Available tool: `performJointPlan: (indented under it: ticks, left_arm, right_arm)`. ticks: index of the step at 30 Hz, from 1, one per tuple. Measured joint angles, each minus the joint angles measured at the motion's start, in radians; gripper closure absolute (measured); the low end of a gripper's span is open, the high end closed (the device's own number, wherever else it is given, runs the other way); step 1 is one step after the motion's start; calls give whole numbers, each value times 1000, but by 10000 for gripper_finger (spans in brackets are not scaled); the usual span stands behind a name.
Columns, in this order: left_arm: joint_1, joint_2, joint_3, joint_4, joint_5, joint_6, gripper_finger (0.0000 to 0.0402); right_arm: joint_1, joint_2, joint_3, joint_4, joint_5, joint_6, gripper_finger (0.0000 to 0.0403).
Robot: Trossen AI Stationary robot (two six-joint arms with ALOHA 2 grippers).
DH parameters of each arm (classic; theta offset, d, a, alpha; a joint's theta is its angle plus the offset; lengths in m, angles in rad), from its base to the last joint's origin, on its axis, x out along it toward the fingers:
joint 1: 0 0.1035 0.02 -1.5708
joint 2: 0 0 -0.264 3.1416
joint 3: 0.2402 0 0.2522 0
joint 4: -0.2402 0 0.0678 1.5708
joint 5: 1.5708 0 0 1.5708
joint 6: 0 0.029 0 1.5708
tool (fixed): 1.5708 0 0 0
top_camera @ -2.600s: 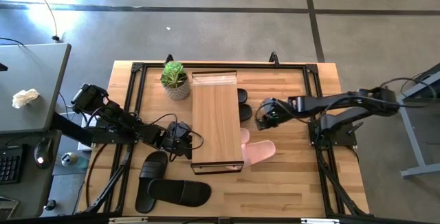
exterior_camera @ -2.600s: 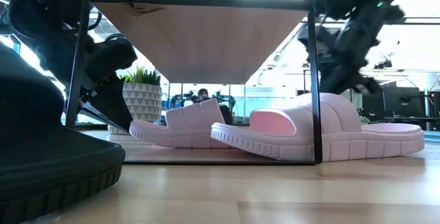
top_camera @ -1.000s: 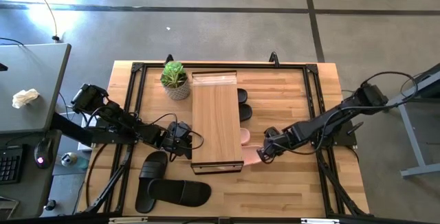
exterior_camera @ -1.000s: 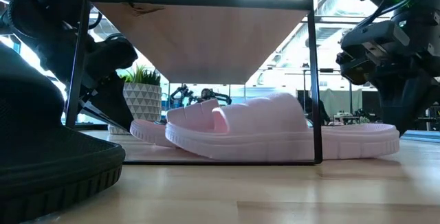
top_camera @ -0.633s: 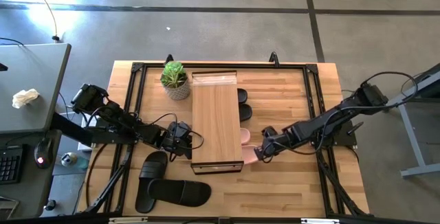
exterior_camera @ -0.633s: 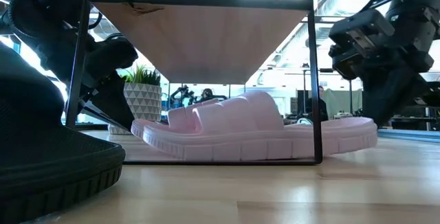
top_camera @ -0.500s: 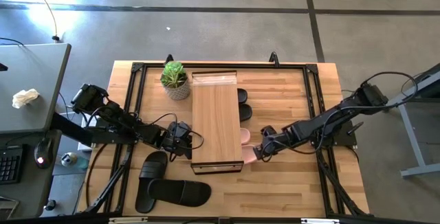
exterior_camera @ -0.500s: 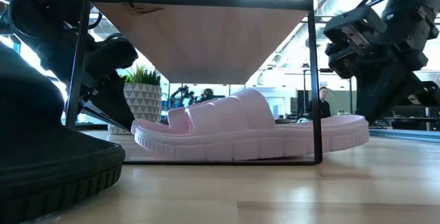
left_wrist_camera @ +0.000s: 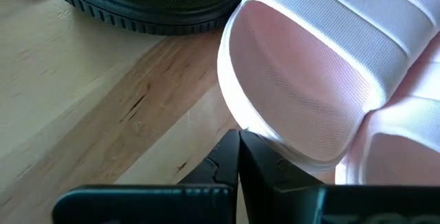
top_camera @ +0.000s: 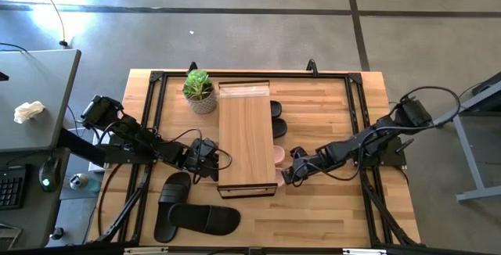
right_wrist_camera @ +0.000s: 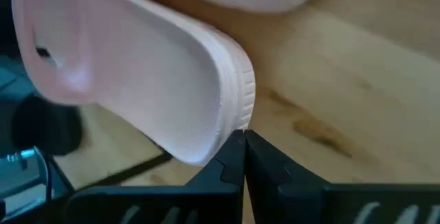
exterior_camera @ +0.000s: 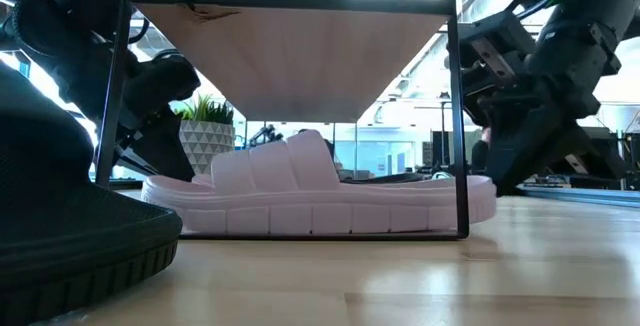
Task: Pick and place slides into the shelf
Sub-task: Move the pink slide under the shelf
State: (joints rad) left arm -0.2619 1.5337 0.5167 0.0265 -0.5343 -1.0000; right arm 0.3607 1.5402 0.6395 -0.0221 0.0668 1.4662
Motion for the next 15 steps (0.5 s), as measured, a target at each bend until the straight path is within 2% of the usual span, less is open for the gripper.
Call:
performJointPlan:
  ticks: [15]
  left_arm:
    - [0,0,0,-32,2,0,401]
  right_arm:
    - [0,0,0,47,-7,0,403]
